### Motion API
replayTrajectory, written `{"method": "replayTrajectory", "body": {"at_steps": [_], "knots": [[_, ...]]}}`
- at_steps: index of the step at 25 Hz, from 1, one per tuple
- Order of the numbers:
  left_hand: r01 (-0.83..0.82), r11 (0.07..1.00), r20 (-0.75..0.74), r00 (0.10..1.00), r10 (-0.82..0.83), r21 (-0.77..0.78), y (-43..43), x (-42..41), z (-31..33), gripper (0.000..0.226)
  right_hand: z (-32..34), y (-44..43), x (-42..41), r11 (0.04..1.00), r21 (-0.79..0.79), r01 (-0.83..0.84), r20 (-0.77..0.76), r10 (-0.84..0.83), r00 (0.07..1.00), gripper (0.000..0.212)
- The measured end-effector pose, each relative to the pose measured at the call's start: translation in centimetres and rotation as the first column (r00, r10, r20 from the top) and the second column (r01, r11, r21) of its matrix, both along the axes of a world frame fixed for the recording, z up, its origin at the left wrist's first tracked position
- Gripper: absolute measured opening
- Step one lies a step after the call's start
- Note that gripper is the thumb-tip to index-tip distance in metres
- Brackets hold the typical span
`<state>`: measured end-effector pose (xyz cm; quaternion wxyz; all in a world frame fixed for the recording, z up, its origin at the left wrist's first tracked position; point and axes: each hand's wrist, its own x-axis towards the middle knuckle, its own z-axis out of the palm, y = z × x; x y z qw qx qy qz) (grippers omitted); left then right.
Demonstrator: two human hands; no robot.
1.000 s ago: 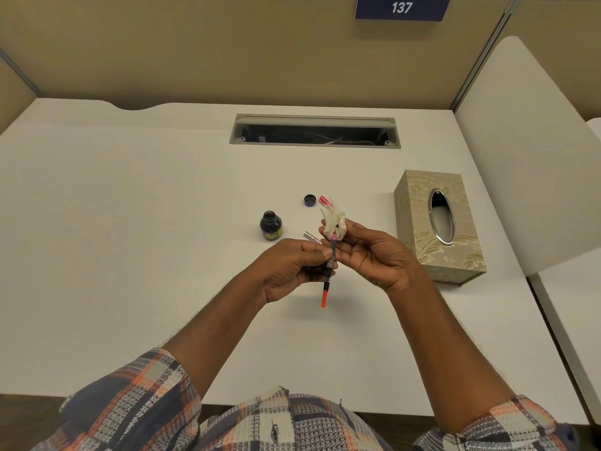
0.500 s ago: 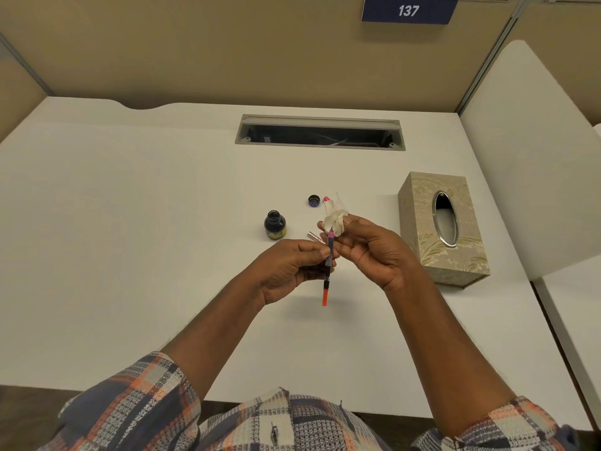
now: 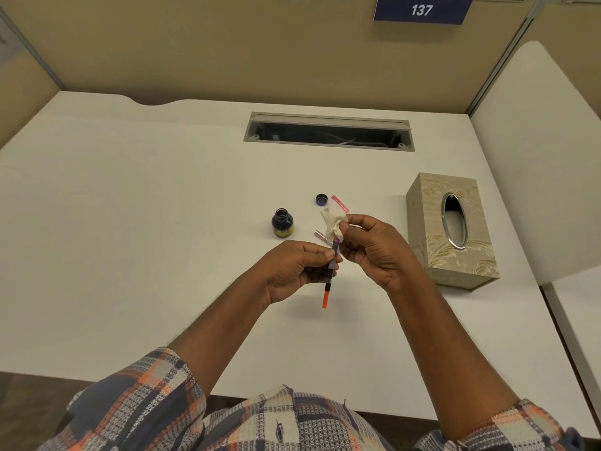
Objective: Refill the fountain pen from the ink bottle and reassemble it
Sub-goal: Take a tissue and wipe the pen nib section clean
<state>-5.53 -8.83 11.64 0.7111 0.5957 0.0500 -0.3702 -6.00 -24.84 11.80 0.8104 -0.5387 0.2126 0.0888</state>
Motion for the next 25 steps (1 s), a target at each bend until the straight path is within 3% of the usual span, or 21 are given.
{"method": "replayTrajectory", "body": {"at_steps": [6,10,13,18,25], "knots": [[-0.023,1.000,-0.008,1.000,0.023,0.005,0.3,-0.1,-0.2,0.019,-0.4,1.0,0.2,0.997,-0.053,0.047,0.001,-0.047,0.999,0.007],[-0.004,0.999,0.054,0.999,0.006,-0.050,0.9,-0.1,-0.3,0.021,-0.5,1.1,0.5,0.972,0.204,0.116,-0.079,-0.102,0.992,0.023],[-0.015,0.996,0.099,0.995,0.023,-0.083,1.3,-0.1,-0.5,0.017,-0.8,1.1,0.8,0.949,0.267,0.166,-0.135,-0.134,0.982,0.033],[-0.189,0.976,0.158,0.966,0.205,-0.111,1.6,0.0,-0.7,0.017,-1.2,2.3,1.2,0.963,0.206,0.175,-0.097,-0.158,0.983,0.031],[-0.289,0.937,0.185,0.928,0.324,-0.195,1.4,0.0,-0.9,0.021,-0.7,4.1,1.4,0.990,-0.002,0.144,-0.128,-0.143,0.981,0.012]]}}
